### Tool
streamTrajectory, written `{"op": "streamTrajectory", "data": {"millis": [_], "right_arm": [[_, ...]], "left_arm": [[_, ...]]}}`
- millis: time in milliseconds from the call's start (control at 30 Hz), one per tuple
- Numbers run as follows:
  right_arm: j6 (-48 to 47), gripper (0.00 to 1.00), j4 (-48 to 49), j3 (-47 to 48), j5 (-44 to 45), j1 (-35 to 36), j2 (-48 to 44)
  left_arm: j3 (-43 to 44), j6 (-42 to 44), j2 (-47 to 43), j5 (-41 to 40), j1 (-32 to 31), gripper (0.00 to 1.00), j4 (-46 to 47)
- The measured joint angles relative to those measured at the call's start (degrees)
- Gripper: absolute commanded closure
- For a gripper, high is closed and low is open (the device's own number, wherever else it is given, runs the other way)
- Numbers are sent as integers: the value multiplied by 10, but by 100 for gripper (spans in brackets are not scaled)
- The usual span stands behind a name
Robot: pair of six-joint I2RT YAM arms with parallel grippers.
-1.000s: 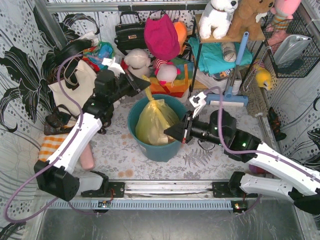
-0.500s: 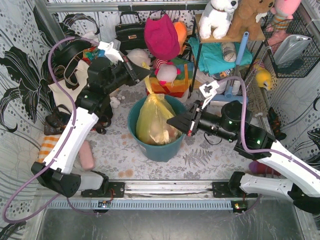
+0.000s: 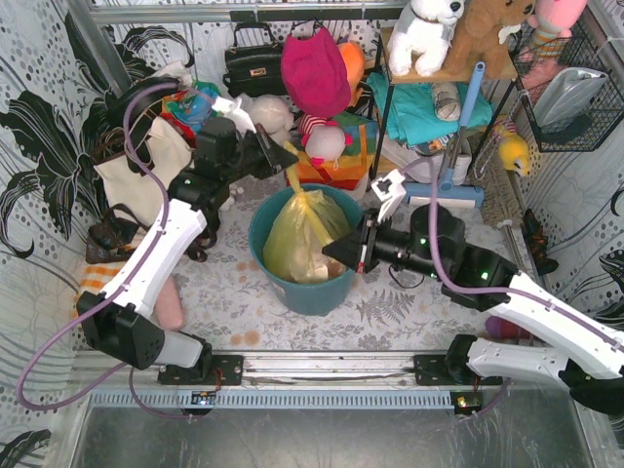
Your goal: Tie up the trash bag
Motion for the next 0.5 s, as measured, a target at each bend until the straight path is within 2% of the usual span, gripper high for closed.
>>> {"op": "streamTrajectory", "data": {"millis": [133,200,300,500], "right_arm": [[-23,100,-6,74,1,0,6],[-30,100,-3,85,2,0,-3],[-31,100,-5,73,3,0,-21],[-7,100,-10,-20,4,0,-39]], "left_arm": [[70,8,-4,1,-1,100,2],[74,8,-17,4,-2,100,13],[53,4,-33,7,-2,100,32],[-34,-12,-24,21,-8,100,59]]}}
